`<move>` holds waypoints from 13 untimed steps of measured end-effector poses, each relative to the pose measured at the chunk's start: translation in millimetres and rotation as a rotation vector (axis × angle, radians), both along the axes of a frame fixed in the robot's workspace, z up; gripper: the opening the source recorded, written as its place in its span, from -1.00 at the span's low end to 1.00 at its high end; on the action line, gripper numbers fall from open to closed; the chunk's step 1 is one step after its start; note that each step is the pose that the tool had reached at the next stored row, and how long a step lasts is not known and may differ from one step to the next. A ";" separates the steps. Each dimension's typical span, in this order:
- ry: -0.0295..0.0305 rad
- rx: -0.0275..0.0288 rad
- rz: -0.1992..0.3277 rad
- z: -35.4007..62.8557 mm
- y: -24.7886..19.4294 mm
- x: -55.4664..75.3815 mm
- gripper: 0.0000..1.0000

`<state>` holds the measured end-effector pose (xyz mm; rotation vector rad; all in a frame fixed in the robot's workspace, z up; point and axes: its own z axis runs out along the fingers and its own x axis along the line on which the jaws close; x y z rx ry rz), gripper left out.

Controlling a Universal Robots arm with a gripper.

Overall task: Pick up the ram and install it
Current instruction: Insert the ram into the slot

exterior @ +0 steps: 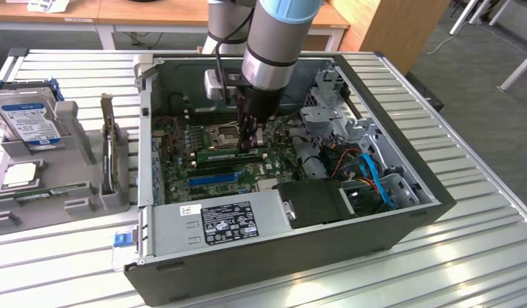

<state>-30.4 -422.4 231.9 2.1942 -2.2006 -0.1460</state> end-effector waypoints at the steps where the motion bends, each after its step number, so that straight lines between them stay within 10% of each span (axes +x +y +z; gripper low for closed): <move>1: 0.0000 0.0000 0.000 -0.4 0.0 0.0 -0.76; 13: 0.0002 -0.0004 0.000 -1.0 0.9 0.0 -0.76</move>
